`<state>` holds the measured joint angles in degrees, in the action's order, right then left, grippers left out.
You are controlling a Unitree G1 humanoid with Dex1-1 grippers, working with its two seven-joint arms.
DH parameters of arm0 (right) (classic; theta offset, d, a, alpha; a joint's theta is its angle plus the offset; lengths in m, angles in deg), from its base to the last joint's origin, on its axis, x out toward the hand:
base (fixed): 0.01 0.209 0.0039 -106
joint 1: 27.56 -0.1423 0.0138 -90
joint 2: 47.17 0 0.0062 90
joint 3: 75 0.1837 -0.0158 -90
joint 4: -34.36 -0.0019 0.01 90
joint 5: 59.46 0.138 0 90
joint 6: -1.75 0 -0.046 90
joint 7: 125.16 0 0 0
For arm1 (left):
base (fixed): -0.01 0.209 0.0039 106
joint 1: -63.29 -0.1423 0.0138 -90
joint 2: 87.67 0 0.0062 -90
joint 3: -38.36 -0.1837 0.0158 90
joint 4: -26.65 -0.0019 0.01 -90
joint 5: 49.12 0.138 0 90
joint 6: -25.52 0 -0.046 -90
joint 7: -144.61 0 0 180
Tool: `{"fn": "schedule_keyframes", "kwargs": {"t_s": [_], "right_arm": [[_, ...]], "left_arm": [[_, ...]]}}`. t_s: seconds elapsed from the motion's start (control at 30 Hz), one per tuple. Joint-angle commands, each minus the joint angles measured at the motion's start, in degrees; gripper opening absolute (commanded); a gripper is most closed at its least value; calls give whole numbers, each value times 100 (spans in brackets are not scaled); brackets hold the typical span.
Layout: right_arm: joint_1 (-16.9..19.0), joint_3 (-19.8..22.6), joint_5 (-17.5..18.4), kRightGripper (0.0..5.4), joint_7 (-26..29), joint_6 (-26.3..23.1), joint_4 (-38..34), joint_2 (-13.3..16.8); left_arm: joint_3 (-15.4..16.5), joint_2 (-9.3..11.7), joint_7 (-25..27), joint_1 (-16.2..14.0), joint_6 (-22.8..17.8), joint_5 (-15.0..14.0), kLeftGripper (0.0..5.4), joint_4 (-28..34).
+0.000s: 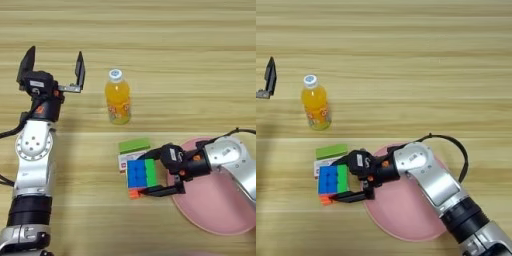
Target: Move the objects on the table
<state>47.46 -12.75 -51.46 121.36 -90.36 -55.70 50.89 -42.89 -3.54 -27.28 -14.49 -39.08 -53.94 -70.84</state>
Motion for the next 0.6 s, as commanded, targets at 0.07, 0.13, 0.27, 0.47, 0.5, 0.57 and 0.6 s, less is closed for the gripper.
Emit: {"fn": "schedule_keyframes", "kwargs": {"t_s": [0.07,0.13,0.27,0.47,0.5,0.57,0.6], "right_arm": [[-160,272,182,334,-68,-131,-290,11],[-193,391,248,334,-97,-167,-381,20],[-293,671,463,334,-164,-234,-581,46],[-465,1177,824,334,-321,-378,-903,77],[-503,1278,881,334,-373,-386,-943,80],[-552,1473,1008,334,-454,-434,-1034,81],[-565,1565,1082,334,-490,-463,-1086,89]], "left_arm": [[-32,-13,-19,-52,-26,33,540,-44],[-34,-24,-27,-63,-40,30,540,-39],[-25,-36,-38,-76,-60,21,540,-38],[-20,-53,-42,-84,-44,19,540,-122],[-21,-55,-40,-87,-48,15,540,-129],[-26,-63,-37,-102,-50,11,540,-131],[-29,-69,-36,-112,-43,10,529,-135]]}}
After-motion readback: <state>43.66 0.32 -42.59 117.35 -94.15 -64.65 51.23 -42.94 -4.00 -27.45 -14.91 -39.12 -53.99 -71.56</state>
